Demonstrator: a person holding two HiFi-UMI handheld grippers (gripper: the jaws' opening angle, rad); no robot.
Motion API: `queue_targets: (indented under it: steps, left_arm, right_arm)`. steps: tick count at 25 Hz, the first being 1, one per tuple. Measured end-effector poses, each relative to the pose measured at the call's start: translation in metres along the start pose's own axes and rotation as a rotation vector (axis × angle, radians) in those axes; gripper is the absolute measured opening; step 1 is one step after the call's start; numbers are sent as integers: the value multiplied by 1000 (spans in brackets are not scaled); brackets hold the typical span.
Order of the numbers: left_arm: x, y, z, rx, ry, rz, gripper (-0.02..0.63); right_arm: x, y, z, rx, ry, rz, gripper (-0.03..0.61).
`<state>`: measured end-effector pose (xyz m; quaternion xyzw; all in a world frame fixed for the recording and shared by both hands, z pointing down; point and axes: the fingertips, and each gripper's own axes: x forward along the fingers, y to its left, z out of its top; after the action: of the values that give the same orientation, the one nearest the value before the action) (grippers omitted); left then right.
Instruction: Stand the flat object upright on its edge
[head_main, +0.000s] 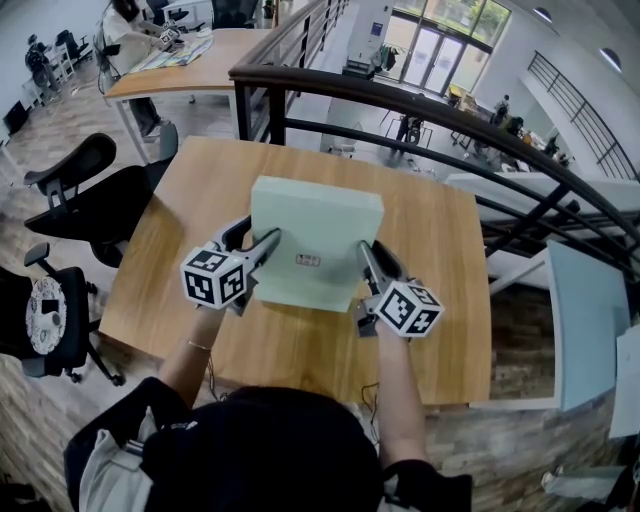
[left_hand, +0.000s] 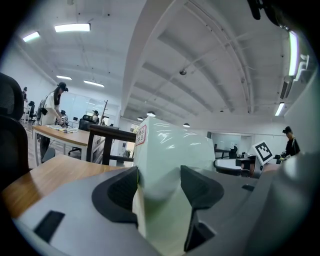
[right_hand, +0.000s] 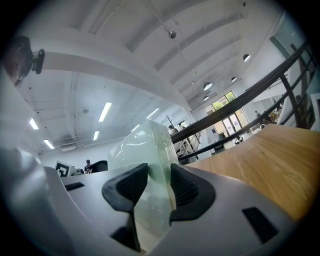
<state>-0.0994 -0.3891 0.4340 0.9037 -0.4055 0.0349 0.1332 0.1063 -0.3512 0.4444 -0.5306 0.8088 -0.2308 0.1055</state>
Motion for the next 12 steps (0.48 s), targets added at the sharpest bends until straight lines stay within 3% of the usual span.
queue_targets:
  steps: [12]
  left_arm:
    - [-25, -15, -4, 35, -36, 12, 278]
  right_arm:
    - [-23, 13, -6, -15, -51, 33, 144]
